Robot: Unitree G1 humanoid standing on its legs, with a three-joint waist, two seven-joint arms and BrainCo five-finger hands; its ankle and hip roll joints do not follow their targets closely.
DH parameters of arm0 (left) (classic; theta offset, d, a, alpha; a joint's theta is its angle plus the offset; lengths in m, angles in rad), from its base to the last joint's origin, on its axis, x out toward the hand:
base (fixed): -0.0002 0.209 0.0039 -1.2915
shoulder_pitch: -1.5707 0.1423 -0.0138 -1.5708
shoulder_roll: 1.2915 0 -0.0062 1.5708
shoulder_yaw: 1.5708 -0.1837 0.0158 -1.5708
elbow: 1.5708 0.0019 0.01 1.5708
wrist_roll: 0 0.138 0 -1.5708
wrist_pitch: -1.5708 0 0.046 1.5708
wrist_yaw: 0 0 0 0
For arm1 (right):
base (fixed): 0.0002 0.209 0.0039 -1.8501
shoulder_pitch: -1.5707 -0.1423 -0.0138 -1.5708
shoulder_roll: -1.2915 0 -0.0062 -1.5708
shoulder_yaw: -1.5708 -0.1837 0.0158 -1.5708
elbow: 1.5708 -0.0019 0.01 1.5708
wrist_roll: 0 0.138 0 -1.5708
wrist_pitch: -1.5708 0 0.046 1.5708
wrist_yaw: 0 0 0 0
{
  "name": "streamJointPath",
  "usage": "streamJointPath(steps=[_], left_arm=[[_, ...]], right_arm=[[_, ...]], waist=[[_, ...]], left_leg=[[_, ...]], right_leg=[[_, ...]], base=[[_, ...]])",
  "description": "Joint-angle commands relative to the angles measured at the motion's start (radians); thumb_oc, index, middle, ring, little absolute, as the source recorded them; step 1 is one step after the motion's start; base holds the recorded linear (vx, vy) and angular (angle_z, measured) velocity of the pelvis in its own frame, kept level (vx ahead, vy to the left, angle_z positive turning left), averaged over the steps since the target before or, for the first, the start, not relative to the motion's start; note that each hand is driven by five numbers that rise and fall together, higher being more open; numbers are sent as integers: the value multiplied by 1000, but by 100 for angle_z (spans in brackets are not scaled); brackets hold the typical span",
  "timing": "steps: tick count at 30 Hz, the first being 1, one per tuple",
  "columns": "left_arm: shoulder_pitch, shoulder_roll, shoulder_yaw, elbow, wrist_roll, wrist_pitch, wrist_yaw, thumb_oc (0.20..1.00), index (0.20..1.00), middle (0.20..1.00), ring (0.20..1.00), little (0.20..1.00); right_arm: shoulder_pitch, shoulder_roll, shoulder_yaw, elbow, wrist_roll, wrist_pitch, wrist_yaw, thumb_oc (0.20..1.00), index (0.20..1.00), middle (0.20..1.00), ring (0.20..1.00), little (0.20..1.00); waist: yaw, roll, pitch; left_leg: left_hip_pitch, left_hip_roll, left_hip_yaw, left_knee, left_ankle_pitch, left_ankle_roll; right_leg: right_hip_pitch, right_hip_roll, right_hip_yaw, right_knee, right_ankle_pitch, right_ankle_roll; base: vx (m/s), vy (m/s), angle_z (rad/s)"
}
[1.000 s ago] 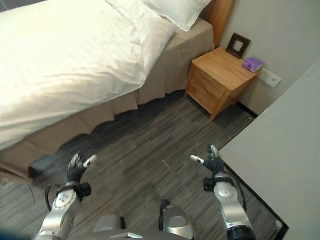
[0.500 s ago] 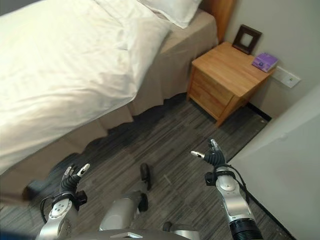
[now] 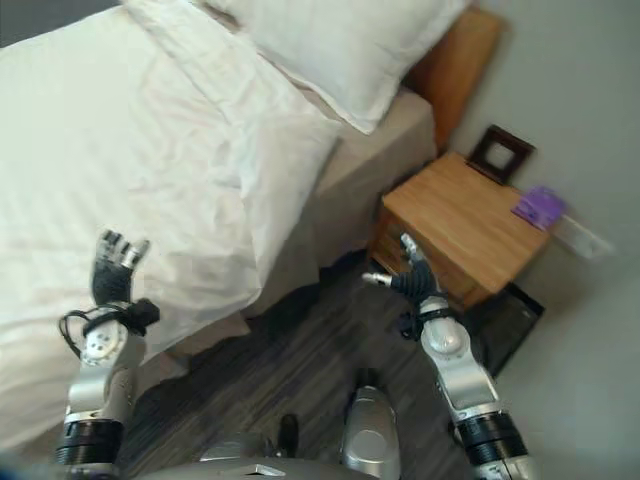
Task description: Making the bed.
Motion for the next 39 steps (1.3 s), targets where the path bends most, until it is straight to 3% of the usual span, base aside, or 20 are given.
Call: streamJointPath(steps=[1,2,4,5,10,11,12,13,14,15,16,19,20,21,22,24,27,30,34,39], left_arm=[[45,68,12,-92,-79,-87,-29,1000,1000,1000,1000,1000],[46,68,12,-92,-80,-87,-29,1000,1000,1000,1000,1000],[45,82,8,-88,-86,-96,-41,1000,1000,1000,1000,1000],[44,87,5,-80,-88,-94,-50,1000,1000,1000,1000,1000],[68,74,-3,-40,-97,-85,-50,1000,1000,1000,1000,1000],[73,72,-7,-33,-121,-87,-59,1000,1000,1000,1000,1000],[16,92,-40,-22,-155,-89,-53,1000,1000,1000,1000,1000],[12,93,-41,-20,-156,-89,-53,1000,1000,1000,1000,1000],[-5,97,-44,-19,-159,-91,-51,1000,1000,1000,1000,1000],[-23,105,-43,-12,-160,-91,-50,1000,1000,1000,1000,1000],[-34,120,-37,0,-139,-87,-48,1000,1000,1000,1000,1000],[-24,121,-25,-3,-117,-76,-44,1000,1000,1000,1000,1000],[-3,116,-27,-5,-92,-59,-51,1000,1000,1000,1000,1000],[-12,122,-29,-4,-88,-54,-49,1000,1000,1000,1000,1000],[-36,152,-54,-2,-62,-50,-54,1000,1000,1000,1000,1000],[-71,182,-68,13,-39,-56,-47,1000,1000,1000,1000,1000],[-105,184,-82,31,-55,-66,-50,1000,1000,1000,1000,1000],[-104,208,-79,52,-34,-59,-59,1000,1000,1000,1000,1000],[-106,205,-76,65,-32,-64,-60,1000,1000,1000,1000,1000],[-118,184,-87,88,-44,-64,-60,1000,1000,1000,1000,1000]], right_arm=[[-81,33,12,-23,17,-66,35,1000,1000,1000,1000,1000],[-82,33,13,-21,18,-67,35,1000,1000,1000,1000,1000],[-99,26,39,-36,9,-74,61,1000,1000,1000,1000,1000],[-105,21,46,-29,9,-75,64,1000,1000,1000,1000,1000],[-196,-23,102,-17,-44,-63,80,1000,1000,1000,1000,1000],[-242,-59,111,6,-45,-51,74,1000,1000,1000,1000,1000],[-303,-145,87,37,-70,-18,49,1000,1000,1000,1000,1000],[-306,-145,85,39,-69,-18,48,1000,1000,1000,1000,1000],[-302,-150,64,54,-65,-16,22,1000,1000,1000,1000,1000],[-316,-159,60,73,-90,-4,-2,1000,1000,1000,1000,1000],[-335,-165,47,79,-136,11,-29,1000,1000,1000,1000,1000],[-314,-160,19,86,-176,17,-47,1000,1000,1000,1000,1000],[-273,-141,-7,107,-213,24,-55,1000,1000,1000,1000,1000],[-271,-138,-10,129,-234,32,-57,1000,1000,1000,1000,1000],[-280,-135,-11,173,-253,38,-76,1000,1000,1000,1000,1000],[-333,-141,11,233,-274,50,-83,1000,1000,1000,1000,1000],[-396,-159,23,290,-258,63,-101,1000,1000,1000,1000,1000],[-432,-175,37,336,-266,66,-108,1000,1000,1000,1000,1000],[-478,-187,72,367,-271,71,-99,1000,1000,1000,1000,1000],[-581,-239,126,403,-268,75,-92,1000,1000,1000,1000,1000]], waist=[[9,-32,-39],[7,-32,-38],[6,-39,-44],[1,-40,-48],[0,-41,-79],[4,-36,-78],[3,-53,-30],[4,-53,-27],[-8,-58,-14],[-5,-64,-18],[6,-53,-32],[6,-42,-47],[-2,-52,-60],[-4,-56,-59],[-24,-63,-28],[-23,-56,-7],[-28,-67,-5],[-39,-83,-13],[-22,-93,-27],[-24,-65,-51]], left_leg=[[-73,60,21,-40,-5,-88],[-72,61,19,-40,-6,-87],[-53,67,-48,-40,-22,-92],[-37,75,-74,-40,-32,-97],[0,109,-141,-30,-40,-129],[-49,109,-123,96,-22,-155],[-203,144,94,272,76,-184],[-208,143,92,282,71,-183],[-231,168,219,292,66,-165],[-238,156,268,263,47,-149],[-270,86,323,192,49,-119],[-241,95,340,53,84,-100],[-178,65,292,-12,83,-75],[-163,69,295,-34,78,-70],[-135,92,310,-40,64,-67],[-126,102,302,-40,51,-66],[-108,109,275,-40,27,-95],[-76,117,225,-40,-4,-122],[-66,113,218,-40,-12,-132],[-94,140,188,-40,-6,-149]], right_leg=[[106,-18,166,-143,97,50],[109,-18,164,-146,97,51],[80,-10,272,-156,114,59],[78,-7,282,-152,113,63],[118,-7,224,-150,131,48],[157,-10,177,-157,118,31],[246,-41,44,-166,68,-3],[246,-42,43,-166,67,-2],[268,-42,0,-166,52,-5],[263,-37,-12,-166,48,-7],[278,-8,-26,-166,30,-13],[294,6,-47,-166,10,-7],[292,-14,-82,-81,13,9],[250,-16,-89,23,23,25],[151,-31,-91,194,108,97],[63,-46,-63,297,118,111],[41,-68,-62,67,81,65],[64,-30,14,-149,131,61],[83,-42,-5,-159,148,59],[107,-24,-34,-166,118,40]], base=[[406,-206,147],[379,-222,144],[316,-238,131],[363,-305,81],[279,-325,85],[132,-514,96],[85,-393,139],[-26,-379,179],[-1,-178,172],[119,-266,137],[125,-138,84],[245,32,27],[218,69,21],[216,44,27],[53,5,53],[81,-23,63],[272,-127,1],[308,-151,21],[161,-123,62],[133,-123,16]])
